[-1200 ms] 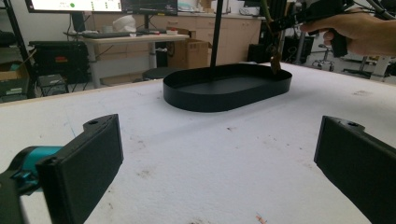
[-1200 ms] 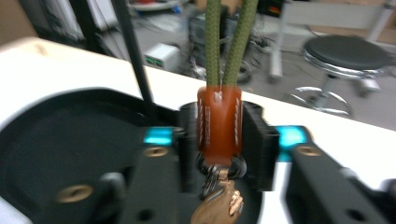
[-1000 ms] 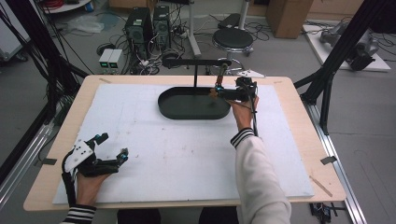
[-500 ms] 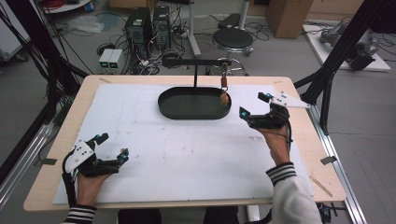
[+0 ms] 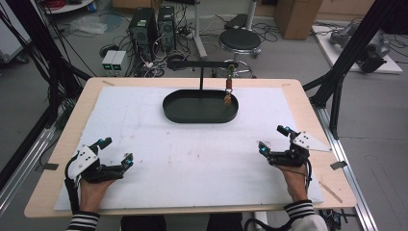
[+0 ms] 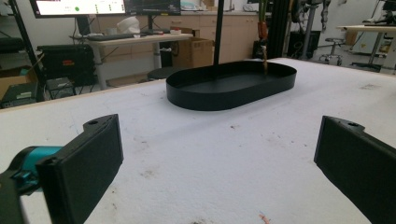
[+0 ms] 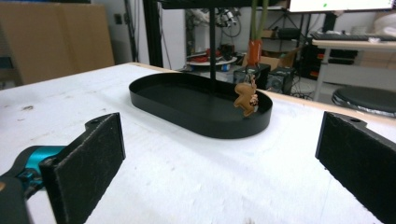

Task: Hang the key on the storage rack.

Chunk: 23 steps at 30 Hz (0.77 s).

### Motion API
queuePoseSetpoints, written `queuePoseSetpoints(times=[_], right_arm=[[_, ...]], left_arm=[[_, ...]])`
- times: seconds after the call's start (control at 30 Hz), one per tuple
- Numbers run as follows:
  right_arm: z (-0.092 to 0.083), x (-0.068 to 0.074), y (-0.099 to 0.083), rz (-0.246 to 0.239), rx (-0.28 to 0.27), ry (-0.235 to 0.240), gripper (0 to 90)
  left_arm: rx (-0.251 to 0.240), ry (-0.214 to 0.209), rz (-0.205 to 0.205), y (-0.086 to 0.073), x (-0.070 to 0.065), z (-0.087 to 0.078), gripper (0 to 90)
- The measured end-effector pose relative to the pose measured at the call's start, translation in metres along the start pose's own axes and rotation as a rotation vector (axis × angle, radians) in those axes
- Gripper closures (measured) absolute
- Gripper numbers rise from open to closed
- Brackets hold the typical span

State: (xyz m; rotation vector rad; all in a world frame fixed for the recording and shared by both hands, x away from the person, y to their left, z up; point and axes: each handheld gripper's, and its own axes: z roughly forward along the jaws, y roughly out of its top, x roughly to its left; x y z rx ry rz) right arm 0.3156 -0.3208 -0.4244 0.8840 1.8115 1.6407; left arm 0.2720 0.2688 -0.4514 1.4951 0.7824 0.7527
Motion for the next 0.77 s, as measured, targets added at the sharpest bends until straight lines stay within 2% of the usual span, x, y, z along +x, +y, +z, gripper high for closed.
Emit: queuePoseSetpoints(times=[0.17,0.37,0.63,0.77], right_arm=[[-0.006,0.005,-0.014,-0.025,-0.048,-0.042,0.3],[-0.007,0.008,-0.028,0.008,-0.049,-0.055,0.3],[-0.006,0.01,-0.028,-0.032,-0.045,-0.052,0.3],[-0.006,0.01,-0.028,-0.019,-0.043,-0.058,0.3]], left_arm=[[-0.01,0.003,0.006,0.0,-0.001,-0.001,1.7],[-0.02,0.004,0.007,-0.001,-0.001,-0.002,1.7],[-0.031,0.005,0.003,-0.001,-0.001,-0.003,1.7],[-0.034,0.002,0.003,-0.001,0.0,-0.004,1.7]])
